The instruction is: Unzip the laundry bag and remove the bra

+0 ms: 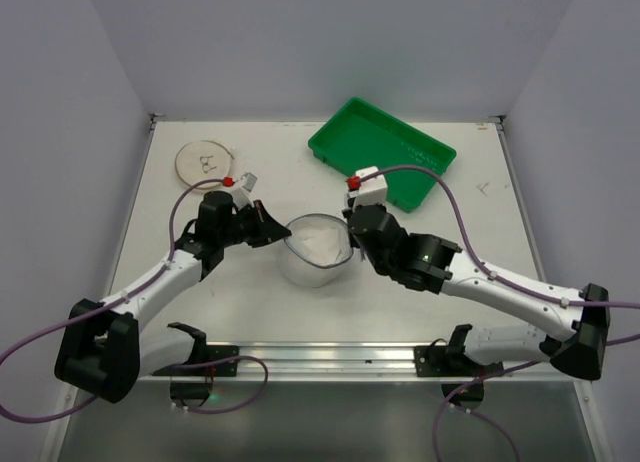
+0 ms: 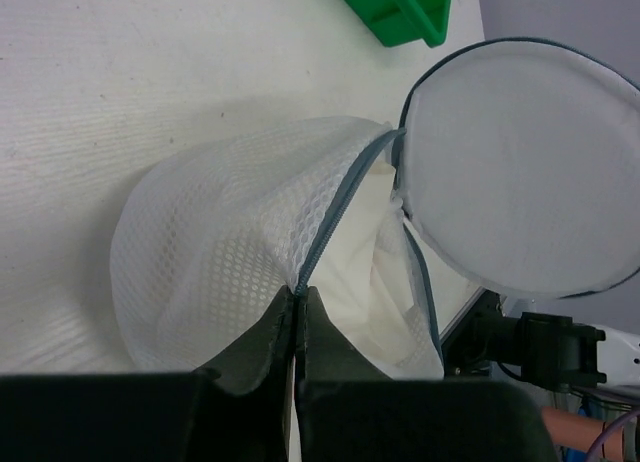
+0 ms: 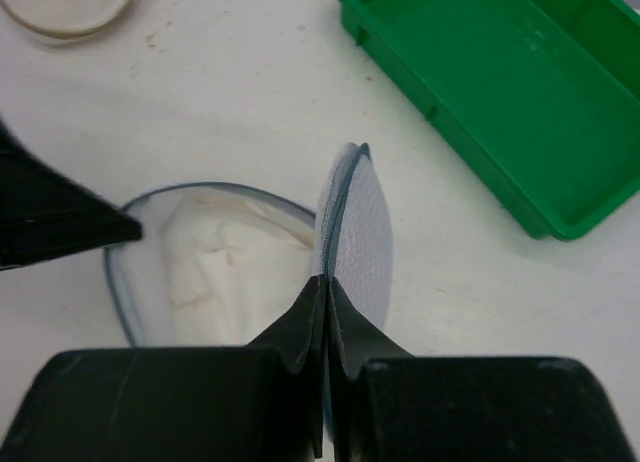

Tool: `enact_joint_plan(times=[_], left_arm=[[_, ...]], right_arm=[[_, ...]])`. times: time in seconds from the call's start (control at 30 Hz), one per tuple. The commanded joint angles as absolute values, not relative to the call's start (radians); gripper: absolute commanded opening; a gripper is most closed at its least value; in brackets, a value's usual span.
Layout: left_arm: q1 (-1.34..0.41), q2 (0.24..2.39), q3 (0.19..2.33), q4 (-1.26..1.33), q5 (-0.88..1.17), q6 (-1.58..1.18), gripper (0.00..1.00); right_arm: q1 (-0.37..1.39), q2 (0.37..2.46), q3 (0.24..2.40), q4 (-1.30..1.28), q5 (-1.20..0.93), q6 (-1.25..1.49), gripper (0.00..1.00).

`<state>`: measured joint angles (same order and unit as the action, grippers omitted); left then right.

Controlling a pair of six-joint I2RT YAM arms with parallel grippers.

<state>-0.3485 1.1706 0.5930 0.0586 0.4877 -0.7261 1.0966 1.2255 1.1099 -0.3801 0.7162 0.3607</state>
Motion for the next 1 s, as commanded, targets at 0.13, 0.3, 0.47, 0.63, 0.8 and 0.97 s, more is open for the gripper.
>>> enact_joint_plan(times=[0.13, 0.3, 0.47, 0.63, 0.8, 0.97], left_arm=[[-0.353, 1.140, 0.618, 0.071, 0.480, -0.736, 0.00], [-0.353, 1.134, 0.604, 0.072, 0.479, -0.738, 0.00], [-0.353, 1.126, 0.583, 0.081, 0.482, -0.727, 0.00], [-0.353, 1.118, 0.551, 0.101, 0.474, -0.713, 0.00], [-0.353, 1.140, 0.519, 0.130, 0.477, -0.684, 0.00], [-0.353, 1.143, 0.476, 0.169, 0.488, -0.680, 0.00]], right_arm=[[1.034, 0.984, 0.962, -0.433, 0.864, 0.383, 0.22], [1.031, 0.969, 1.015, -0.497, 0.841, 0.385, 0.41], [1.032, 1.026, 1.040, -0.462, 0.645, 0.399, 0.50], [1.032, 1.138, 0.970, -0.330, 0.486, 0.446, 0.68], [1.032, 1.225, 0.913, -0.177, 0.433, 0.485, 0.70], [1.031, 1.315, 0.923, -0.143, 0.463, 0.502, 0.70]])
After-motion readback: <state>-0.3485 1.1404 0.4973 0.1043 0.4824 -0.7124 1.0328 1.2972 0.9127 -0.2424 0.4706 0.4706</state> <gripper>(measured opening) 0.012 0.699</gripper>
